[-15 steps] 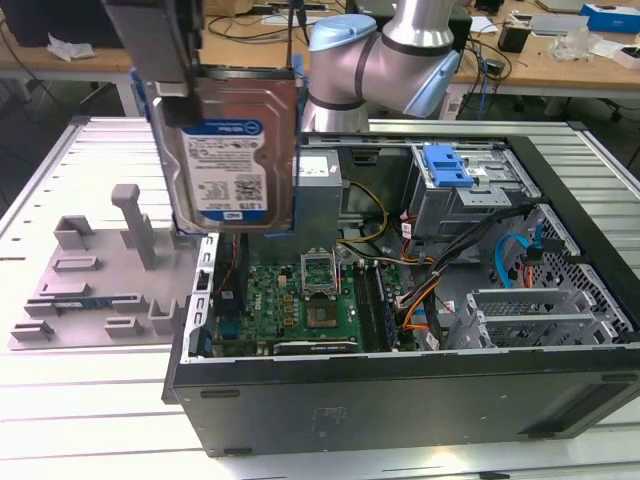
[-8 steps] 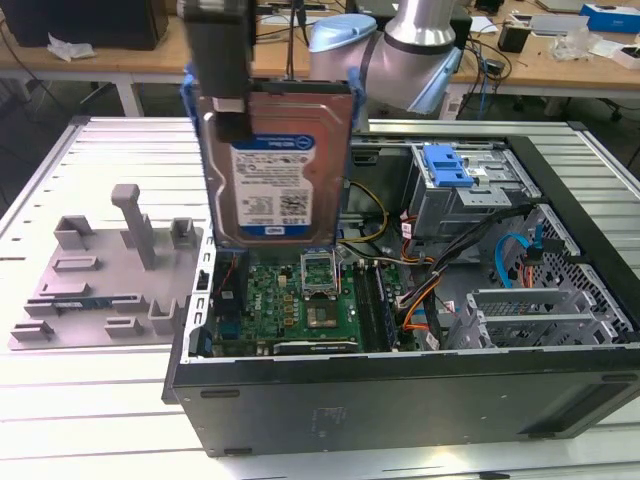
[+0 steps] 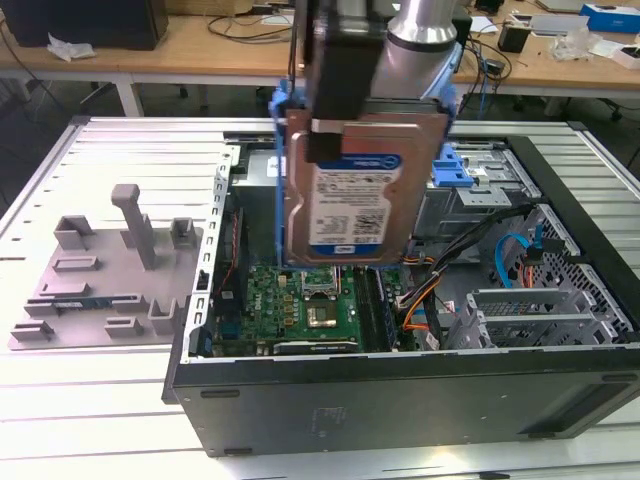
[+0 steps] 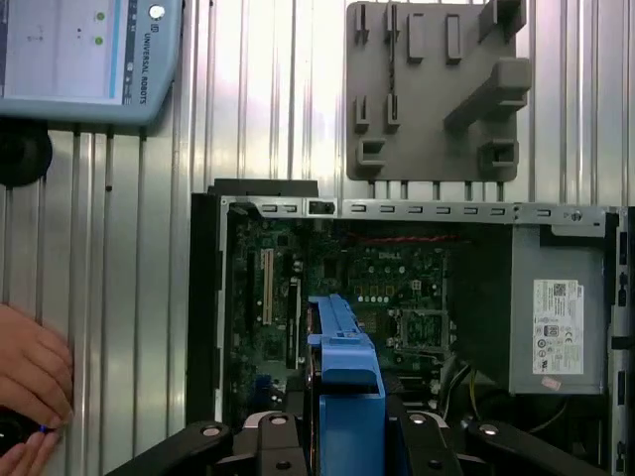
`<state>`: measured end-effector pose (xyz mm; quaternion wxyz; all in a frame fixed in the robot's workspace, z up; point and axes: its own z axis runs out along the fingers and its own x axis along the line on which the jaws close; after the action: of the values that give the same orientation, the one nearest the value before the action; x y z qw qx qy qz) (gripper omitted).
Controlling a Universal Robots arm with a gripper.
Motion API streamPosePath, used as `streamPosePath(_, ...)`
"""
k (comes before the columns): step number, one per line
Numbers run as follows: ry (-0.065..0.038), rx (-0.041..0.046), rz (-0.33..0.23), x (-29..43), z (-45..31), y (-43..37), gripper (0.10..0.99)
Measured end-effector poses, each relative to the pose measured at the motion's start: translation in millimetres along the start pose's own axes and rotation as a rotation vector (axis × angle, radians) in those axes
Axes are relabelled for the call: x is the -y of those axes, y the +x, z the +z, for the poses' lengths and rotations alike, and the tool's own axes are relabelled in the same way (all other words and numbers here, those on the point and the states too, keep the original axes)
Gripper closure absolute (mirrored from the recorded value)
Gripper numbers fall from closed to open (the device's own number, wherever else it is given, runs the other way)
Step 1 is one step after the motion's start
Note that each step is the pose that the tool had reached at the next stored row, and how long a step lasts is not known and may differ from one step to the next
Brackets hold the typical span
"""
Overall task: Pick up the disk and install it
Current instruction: 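Pick up the disk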
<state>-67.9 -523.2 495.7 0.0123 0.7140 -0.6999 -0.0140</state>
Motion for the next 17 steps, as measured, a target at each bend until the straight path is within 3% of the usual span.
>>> streamPosePath(9, 0.000, 0.0000, 0.000, 54.7, -2.1, 14.9, 0.718)
streamPosePath(17, 0.000, 0.0000, 0.000, 57.0, -2.2, 15.0, 0.718)
